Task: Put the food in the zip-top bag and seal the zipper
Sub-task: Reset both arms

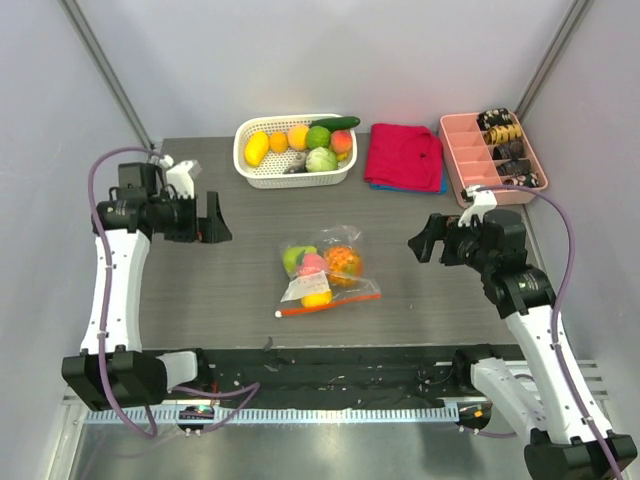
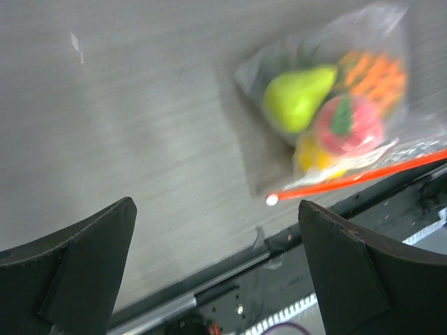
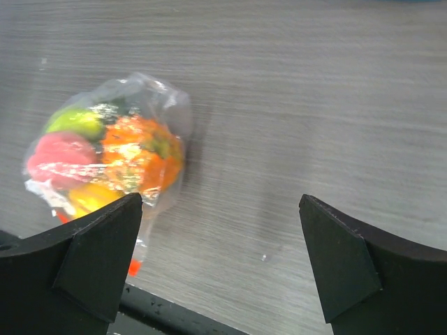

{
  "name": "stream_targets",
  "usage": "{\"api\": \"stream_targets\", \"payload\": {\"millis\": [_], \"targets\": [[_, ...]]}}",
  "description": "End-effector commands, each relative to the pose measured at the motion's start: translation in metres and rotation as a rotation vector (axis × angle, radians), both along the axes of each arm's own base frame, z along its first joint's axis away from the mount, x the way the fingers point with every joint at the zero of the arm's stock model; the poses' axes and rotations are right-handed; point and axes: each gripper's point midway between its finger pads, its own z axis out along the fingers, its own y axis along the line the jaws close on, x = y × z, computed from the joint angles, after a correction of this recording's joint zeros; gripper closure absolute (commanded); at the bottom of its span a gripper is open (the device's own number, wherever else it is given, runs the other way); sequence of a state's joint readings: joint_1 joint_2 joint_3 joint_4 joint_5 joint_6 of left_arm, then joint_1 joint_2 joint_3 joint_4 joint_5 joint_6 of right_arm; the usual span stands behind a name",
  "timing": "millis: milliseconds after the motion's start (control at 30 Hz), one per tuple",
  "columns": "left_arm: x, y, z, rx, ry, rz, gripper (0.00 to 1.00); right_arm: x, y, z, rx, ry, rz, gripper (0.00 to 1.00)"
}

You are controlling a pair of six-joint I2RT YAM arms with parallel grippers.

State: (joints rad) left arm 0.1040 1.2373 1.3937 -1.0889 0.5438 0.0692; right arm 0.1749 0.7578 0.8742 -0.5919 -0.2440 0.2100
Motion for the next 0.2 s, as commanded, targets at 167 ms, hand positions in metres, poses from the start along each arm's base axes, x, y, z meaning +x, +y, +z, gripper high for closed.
{"api": "stream_targets", "payload": {"millis": [167], "targets": [[-0.025, 0.009, -0.059, 0.136, 0.109, 0.029, 0.0, 0.0, -0.02, 0.004, 0.017, -0.046, -0.089, 0.0]]}}
